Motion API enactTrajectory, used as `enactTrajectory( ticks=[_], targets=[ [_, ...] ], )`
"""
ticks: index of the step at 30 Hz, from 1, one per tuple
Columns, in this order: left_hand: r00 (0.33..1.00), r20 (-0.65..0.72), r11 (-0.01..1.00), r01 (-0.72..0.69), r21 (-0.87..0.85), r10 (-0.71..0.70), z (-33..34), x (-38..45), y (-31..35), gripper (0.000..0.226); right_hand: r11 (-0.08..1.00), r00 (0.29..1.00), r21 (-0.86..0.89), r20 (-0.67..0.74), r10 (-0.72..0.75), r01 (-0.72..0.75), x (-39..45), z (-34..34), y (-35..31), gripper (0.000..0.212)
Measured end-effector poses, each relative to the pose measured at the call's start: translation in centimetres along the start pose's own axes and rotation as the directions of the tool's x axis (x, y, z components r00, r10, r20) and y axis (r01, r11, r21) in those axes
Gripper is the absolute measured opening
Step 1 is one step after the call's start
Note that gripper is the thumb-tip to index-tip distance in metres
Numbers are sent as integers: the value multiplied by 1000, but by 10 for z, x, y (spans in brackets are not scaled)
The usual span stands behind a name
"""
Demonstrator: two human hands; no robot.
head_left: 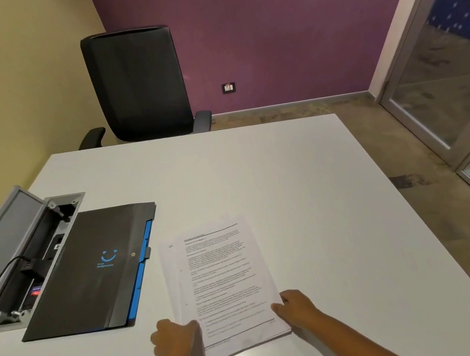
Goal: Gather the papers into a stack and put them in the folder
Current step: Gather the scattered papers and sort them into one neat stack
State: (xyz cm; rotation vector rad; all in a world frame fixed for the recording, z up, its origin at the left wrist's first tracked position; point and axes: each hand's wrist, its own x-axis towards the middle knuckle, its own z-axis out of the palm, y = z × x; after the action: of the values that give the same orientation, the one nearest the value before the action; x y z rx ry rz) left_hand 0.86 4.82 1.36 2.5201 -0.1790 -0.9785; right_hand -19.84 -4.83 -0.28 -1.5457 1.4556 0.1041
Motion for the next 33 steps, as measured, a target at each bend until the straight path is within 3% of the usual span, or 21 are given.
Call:
enactTrajectory(
  ticks=[2,4,7,10,14,18,21,25,29,33],
  targets=[
    [989,148,979,51,-195,-22,2,1,5,57,994,999,100,38,30,-33,2,-3,2,37],
    [946,321,946,77,-314,29,3,0,13,50,983,995,174,83,51,-65,0,-7,4,42],
    [904,395,896,31,-443,164,6,-9,24,40,971,995,235,100,16,-39,-5,-16,5,41],
    [886,343,860,-108,-499,311,5,-23,32,35,940,997,333,16,-80,71,-12,-28,2,41],
    [851,178,783,-346,-517,494,-7,-37,43,21,865,977,455,-98,-190,213,-27,-46,-12,38],
    [825,129,724,-393,-567,550,-26,-50,56,25,829,942,448,-176,-286,336,-36,-68,-27,42],
    [794,92,670,-438,-599,601,-38,-62,65,29,775,924,505,-234,-302,381,-42,-81,-42,31],
    [748,52,623,-510,-593,662,-50,-81,81,15,704,907,573,-296,-300,420,-51,-88,-62,23],
    [631,-8,499,-621,-604,776,-64,-91,91,54,648,874,588,-334,-352,485,-63,-91,-74,20],
    [596,-70,419,-637,-647,800,-66,-92,95,27,585,850,617,-398,-345,527,-72,-93,-77,24]
  ],
)
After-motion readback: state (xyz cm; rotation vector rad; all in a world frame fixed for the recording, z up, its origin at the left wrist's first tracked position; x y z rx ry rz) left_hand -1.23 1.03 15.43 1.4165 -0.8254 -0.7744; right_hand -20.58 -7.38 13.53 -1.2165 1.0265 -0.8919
